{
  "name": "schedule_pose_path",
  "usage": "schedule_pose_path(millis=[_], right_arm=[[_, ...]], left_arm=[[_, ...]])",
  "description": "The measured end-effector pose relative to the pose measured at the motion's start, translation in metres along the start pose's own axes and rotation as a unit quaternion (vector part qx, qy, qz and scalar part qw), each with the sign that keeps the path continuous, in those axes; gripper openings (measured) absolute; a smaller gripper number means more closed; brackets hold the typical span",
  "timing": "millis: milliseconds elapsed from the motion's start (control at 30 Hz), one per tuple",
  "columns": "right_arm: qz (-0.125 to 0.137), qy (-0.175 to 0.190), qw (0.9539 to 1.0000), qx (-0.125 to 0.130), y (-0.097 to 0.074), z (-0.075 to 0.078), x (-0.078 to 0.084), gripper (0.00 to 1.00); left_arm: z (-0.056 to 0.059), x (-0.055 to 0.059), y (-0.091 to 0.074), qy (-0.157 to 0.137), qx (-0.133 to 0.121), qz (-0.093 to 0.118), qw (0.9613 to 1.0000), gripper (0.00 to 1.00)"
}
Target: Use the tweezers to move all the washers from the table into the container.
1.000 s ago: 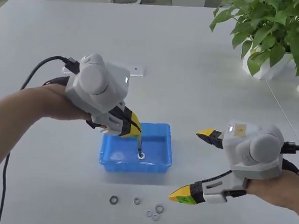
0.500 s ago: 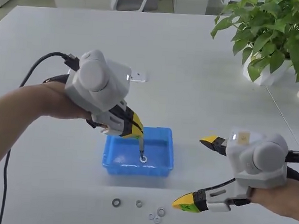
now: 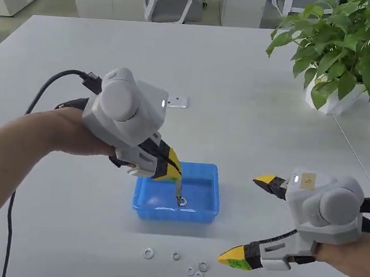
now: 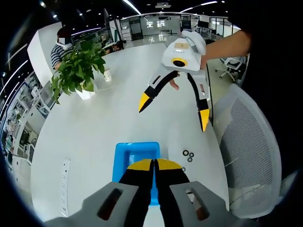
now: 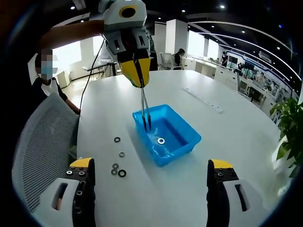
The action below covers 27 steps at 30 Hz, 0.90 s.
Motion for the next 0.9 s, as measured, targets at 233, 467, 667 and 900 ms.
schedule_pose_path(millis=[233, 467, 667, 900], right_arm=[[-0.003, -0.001, 1.0000, 0.001, -0.001, -0.005, 0.005, 0.98], [-0.004, 0.001, 1.0000, 0.003, -0.003, -0.007, 0.007, 0.98], [-0.002, 0.001, 1.0000, 0.005, -0.003, -0.007, 0.008, 0.98], [-0.002, 0.003, 1.0000, 0.005, -0.004, -0.009, 0.010, 0.97]], left_arm=[[0.011, 0.001, 0.002, -0.003, -0.001, 0.007, 1.0000, 0.05], [0.014, 0.001, 0.000, -0.001, -0.005, 0.009, 0.9999, 0.05], [0.015, -0.001, -0.002, 0.003, -0.008, 0.010, 0.9999, 0.05], [0.021, -0.002, -0.001, 0.003, -0.004, 0.009, 0.9999, 0.05]])
Point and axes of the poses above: the centre of the closed fingertips' face, and the gripper's own axes: y roughly forward along the fingers, z roughly to its right, x roughly out of its underside, the point moved 3 cm from there along -y, roughly backward along the fingers, and after that the axes turned 5 degrees about z, right-handed, at the moved point
